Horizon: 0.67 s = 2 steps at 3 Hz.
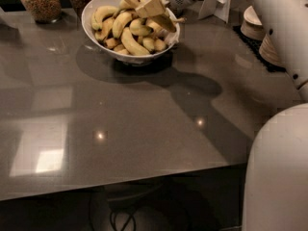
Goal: Pick banana from white bowl
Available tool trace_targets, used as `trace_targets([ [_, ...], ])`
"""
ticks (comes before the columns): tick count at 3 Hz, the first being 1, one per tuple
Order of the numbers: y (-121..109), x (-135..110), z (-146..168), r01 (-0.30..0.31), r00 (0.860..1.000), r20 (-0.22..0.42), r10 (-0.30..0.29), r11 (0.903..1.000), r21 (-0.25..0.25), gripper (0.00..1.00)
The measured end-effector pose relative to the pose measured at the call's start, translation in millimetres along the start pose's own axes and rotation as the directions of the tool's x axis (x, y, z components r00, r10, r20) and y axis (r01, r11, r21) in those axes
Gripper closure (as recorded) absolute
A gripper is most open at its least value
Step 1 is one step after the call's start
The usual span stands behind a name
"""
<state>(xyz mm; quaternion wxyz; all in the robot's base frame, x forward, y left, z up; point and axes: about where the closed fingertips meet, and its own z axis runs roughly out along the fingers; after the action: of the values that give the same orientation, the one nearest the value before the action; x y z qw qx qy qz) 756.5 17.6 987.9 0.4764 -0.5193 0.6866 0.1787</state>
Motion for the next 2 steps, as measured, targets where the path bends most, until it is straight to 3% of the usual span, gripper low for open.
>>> trace_targets([
  [2,39.1,-4.0,-42.1,0.016,0.999,-0.047,-0.02,0.9958,-0.09,1.0],
])
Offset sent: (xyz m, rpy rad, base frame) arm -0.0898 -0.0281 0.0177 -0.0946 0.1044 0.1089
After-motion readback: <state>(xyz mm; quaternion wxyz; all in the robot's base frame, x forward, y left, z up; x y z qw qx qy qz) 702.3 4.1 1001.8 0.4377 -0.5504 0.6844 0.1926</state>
